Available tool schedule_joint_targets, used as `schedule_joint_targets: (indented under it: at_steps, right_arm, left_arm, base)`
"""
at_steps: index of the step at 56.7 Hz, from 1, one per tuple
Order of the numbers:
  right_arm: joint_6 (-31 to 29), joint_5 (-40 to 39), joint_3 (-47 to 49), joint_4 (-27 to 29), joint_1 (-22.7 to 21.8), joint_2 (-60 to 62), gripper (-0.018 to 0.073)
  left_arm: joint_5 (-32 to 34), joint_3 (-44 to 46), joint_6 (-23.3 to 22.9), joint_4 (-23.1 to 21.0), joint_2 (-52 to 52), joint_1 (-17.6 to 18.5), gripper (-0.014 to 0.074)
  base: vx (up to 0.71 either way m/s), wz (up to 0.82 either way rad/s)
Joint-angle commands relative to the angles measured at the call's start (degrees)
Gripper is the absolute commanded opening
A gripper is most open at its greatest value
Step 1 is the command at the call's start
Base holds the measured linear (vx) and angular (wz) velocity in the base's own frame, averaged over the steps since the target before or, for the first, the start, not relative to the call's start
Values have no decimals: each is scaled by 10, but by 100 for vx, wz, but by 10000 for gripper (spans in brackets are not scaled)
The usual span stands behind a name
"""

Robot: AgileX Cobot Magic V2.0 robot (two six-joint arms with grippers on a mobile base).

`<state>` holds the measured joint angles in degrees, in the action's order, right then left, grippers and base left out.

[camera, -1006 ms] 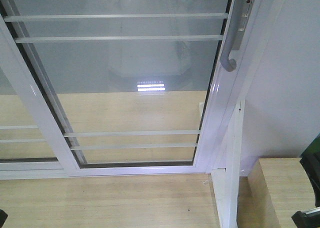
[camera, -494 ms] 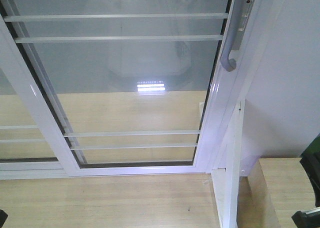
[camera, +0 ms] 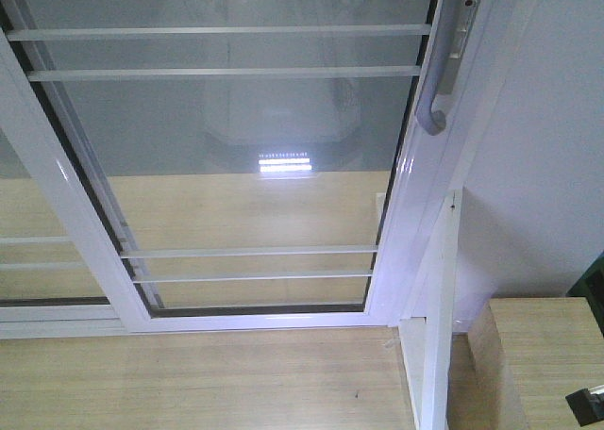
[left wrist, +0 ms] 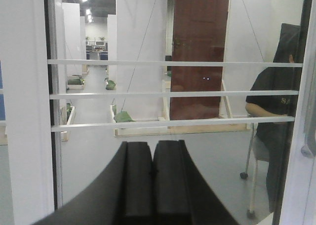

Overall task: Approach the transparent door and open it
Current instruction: 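Approach the door and stop facing the silver handle, then raise both grippers up toward the door frame and handle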

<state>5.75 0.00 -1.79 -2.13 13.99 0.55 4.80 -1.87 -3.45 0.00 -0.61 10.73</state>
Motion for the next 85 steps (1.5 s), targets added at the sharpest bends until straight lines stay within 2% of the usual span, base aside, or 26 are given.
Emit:
schedule_joint_targets:
  at_steps: [1,7,14,29,36,49,65,74,81,85]
  right_arm:
    - [-4,-57,23,-2,0,-13,-1]
    - [-4,0,84,-1,0,-38,-1]
    - [-4,42,175,-13,0,-125,-1]
    - [-4,34,376,-78,0,-385,-1]
    - [-4,4,437,-84,0,-492,-1]
    - [-4,-99,458,-80,0,-597,-1]
    - [-4,-102,458,-80,0,-640,12]
    - [-4,-103,458,-80,0,-640,103]
    - [-4,-103,458,-80,0,-640,271]
    - [-4,-108,458,-80,0,-640,408]
  left_arm:
    - [38,21,-23,-6,0,3,3]
    - [-1,79,-33,-5,34,3,3]
    - [-17,172,-33,-3,133,3,3]
    - [8,367,-29,0,409,3,3]
    - [19,440,-31,-4,517,3,3]
    - [41,478,-35,-4,610,3,3]
    - [48,476,-33,0,625,3,5]
    - [49,476,-33,0,625,3,11]
    - [49,476,-33,0,625,3,15]
    - [49,476,-33,0,625,3,17]
  base:
    - [0,0]
    - [0,0]
    - [0,0]
    - [0,0]
    - [0,0]
    - [0,0]
    - [0,0]
    - [0,0]
    - [0,0]
    - [0,0]
